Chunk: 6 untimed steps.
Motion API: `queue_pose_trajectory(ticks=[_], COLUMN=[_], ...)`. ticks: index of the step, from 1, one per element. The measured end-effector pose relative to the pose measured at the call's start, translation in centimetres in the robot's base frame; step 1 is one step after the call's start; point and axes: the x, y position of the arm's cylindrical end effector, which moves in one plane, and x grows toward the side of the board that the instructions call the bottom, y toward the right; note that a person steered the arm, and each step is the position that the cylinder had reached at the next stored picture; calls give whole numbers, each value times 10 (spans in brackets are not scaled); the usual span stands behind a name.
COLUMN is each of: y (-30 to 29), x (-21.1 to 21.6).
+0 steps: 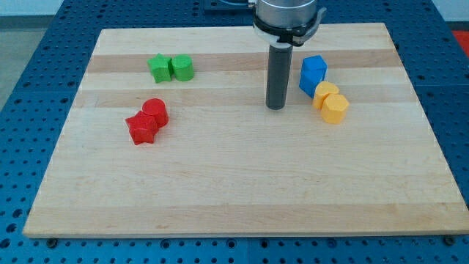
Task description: Point your arm to the left side of yellow heart
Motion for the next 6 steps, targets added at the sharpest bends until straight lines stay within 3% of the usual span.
queue_pose_trajectory(ticks=[6], y=[29], x=[-1])
